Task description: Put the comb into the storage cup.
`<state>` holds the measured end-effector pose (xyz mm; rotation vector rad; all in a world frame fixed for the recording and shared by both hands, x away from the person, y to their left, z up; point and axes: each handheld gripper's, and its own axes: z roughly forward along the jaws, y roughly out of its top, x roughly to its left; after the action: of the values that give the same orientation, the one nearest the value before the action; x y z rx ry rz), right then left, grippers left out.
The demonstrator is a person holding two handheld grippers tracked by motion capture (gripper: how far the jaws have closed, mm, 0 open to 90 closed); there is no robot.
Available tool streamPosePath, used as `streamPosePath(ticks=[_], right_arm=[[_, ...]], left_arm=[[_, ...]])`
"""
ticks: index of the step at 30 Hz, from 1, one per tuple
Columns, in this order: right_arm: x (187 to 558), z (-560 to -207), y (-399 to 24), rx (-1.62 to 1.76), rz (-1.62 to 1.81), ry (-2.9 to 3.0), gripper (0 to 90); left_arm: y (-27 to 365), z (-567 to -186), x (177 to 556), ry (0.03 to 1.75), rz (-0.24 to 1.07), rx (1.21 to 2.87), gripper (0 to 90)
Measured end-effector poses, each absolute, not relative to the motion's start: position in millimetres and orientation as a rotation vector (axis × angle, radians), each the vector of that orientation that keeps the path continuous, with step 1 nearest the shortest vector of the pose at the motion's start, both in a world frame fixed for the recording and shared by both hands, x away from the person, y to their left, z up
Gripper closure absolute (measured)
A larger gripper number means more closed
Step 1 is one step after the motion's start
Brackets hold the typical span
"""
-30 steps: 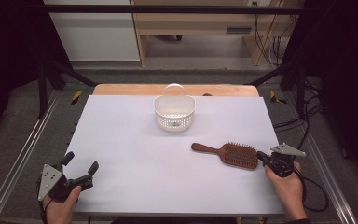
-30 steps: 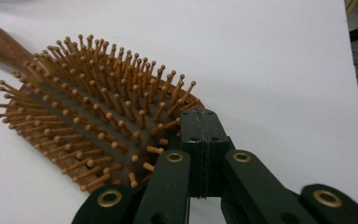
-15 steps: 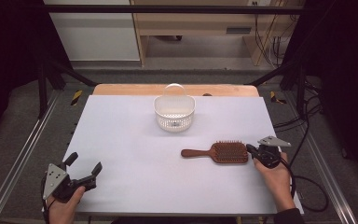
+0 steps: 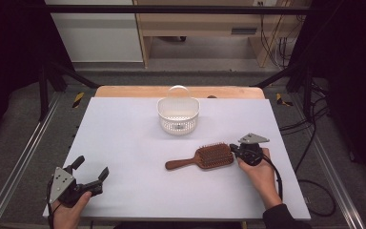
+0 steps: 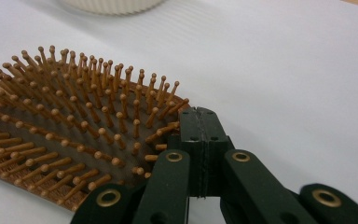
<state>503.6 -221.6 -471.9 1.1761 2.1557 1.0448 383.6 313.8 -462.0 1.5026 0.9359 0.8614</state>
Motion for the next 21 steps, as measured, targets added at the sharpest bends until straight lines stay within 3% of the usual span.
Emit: streamPosePath(ticks=[21], right_arm=[[500.3, -468.8, -127.8, 0.984, 1.071, 2.292, 90.0]], left_arm=[[306.5, -462.3, 384.7, 0.913, 0.843, 1.523, 4.1]])
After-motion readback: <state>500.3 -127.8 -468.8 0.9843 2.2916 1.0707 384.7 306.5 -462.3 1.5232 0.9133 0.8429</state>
